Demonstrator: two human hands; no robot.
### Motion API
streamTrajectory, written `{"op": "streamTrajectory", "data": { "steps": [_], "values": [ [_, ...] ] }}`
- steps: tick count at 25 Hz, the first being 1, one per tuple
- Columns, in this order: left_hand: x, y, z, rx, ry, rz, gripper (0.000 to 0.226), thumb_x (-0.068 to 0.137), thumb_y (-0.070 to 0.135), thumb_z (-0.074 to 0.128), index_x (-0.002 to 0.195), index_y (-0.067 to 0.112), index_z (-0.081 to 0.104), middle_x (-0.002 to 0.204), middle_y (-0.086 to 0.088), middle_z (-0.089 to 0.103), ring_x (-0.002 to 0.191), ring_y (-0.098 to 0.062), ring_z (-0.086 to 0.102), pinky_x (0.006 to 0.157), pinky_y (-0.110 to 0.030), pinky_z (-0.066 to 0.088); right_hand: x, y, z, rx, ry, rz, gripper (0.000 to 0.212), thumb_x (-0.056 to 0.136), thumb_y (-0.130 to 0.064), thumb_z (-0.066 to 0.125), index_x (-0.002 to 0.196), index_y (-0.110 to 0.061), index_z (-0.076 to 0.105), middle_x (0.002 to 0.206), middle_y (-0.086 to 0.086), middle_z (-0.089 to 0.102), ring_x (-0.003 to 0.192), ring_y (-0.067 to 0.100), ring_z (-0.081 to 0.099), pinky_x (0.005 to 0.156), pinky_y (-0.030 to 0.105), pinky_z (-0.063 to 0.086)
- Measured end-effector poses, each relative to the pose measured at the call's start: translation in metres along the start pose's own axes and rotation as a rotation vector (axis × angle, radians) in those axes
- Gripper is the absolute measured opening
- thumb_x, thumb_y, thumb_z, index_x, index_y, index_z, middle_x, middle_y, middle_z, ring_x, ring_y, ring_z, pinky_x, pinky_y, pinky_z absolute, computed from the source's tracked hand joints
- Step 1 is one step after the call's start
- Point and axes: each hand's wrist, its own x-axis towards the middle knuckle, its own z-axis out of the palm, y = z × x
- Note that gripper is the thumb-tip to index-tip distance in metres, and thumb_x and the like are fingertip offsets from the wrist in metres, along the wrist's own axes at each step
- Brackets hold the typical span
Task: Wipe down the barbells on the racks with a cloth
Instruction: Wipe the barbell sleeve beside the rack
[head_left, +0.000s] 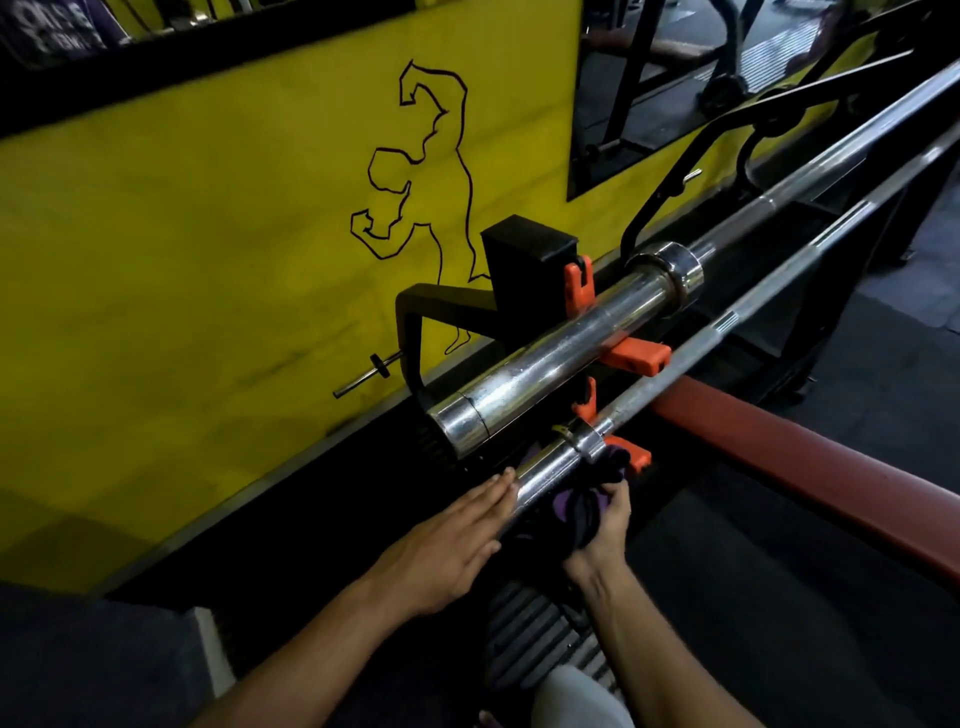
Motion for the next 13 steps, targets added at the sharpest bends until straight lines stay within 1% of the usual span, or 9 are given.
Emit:
{"op": "streamTrajectory", "data": {
  "steps": [3,4,6,7,8,9,11,12,13],
  "values": [
    [0.002,-0.001,0.001,0.005,-0.008,-0.015,0.062,0.108,0.035,0.027,0.160,0.025,-0.006,0.166,0.016,-0.018,0.151,0.003,-0.015,0.125,-0.023,0.002,0.009,-0.004,-0.006,0.006,-0.036,0.053,0.066,0.094,-0.051,0.046,0.141,-0.006,0.055,0.134,0.020,0.059,0.125,0.038,0.054,0.117,0.053,0.032],
    [0.002,-0.002,0.001,0.013,0.006,-0.015,0.062,0.109,0.034,0.030,0.160,0.024,-0.004,0.167,0.014,-0.016,0.152,0.001,-0.013,0.125,-0.024,0.003,0.011,-0.007,-0.008,-0.014,-0.026,0.061,0.069,0.092,-0.054,0.051,0.142,-0.006,0.054,0.137,0.020,0.058,0.128,0.039,0.052,0.119,0.054,0.030],
    [0.003,0.000,0.001,0.030,0.012,-0.019,0.064,0.109,0.028,0.036,0.161,0.021,-0.002,0.168,0.009,-0.012,0.153,-0.002,-0.010,0.125,-0.025,0.002,0.005,-0.011,-0.023,-0.089,-0.037,0.053,0.085,0.071,-0.053,0.076,0.140,-0.006,0.056,0.137,0.019,0.060,0.128,0.038,0.055,0.118,0.052,0.032],
    [0.002,0.002,0.000,0.038,0.006,-0.022,0.065,0.109,0.026,0.038,0.160,0.019,-0.002,0.168,0.008,-0.012,0.153,-0.002,-0.011,0.125,-0.024,0.001,-0.003,-0.015,-0.034,-0.200,-0.022,0.047,0.089,0.058,-0.051,0.085,0.131,-0.005,0.063,0.130,0.019,0.065,0.121,0.038,0.061,0.115,0.050,0.038],
    [0.002,0.004,0.000,0.040,-0.001,-0.030,0.066,0.109,0.026,0.038,0.160,0.019,-0.003,0.168,0.008,-0.013,0.153,-0.001,-0.012,0.124,-0.021,-0.002,-0.016,-0.021,-0.044,-0.355,0.007,0.016,0.084,0.051,-0.049,0.088,0.121,-0.006,0.070,0.120,0.018,0.070,0.113,0.038,0.065,0.108,0.047,0.047],
    [0.002,0.007,-0.002,0.037,-0.010,-0.040,0.065,0.109,0.027,0.037,0.160,0.021,-0.004,0.167,0.010,-0.015,0.152,0.001,-0.014,0.123,-0.019,-0.004,-0.031,-0.031,-0.048,-0.519,0.020,-0.066,0.066,0.054,-0.047,0.086,0.108,-0.011,0.075,0.107,0.014,0.075,0.103,0.035,0.069,0.097,0.039,0.055],
    [0.001,0.009,-0.004,0.022,-0.026,-0.047,0.064,0.110,0.030,0.035,0.159,0.024,-0.006,0.165,0.014,-0.018,0.149,0.005,-0.018,0.120,-0.014,-0.008,-0.063,-0.055,-0.036,-0.892,-0.103,-0.390,0.022,0.077,-0.036,0.073,0.093,-0.020,0.075,0.087,-0.002,0.076,0.085,0.014,0.069,0.075,0.020,0.055],
    [0.000,0.007,-0.004,0.013,-0.028,-0.050,0.063,0.110,0.033,0.034,0.160,0.024,-0.004,0.165,0.015,-0.018,0.149,0.006,-0.018,0.120,-0.013,-0.007,-0.072,-0.063,-0.023,-1.077,-0.210,-0.548,0.016,0.086,-0.030,0.067,0.099,-0.022,0.073,0.090,-0.006,0.075,0.085,0.005,0.067,0.075,0.015,0.051],
    [-0.002,0.005,-0.004,0.003,-0.016,-0.054,0.062,0.109,0.035,0.034,0.160,0.024,0.001,0.165,0.014,-0.016,0.149,0.007,-0.016,0.122,-0.014,-0.003,-0.076,-0.067,-0.009,-1.238,-0.307,-0.688,0.021,0.091,-0.025,0.065,0.110,-0.019,0.070,0.098,-0.008,0.073,0.091,0.002,0.065,0.079,0.013,0.049]
  ]
}}
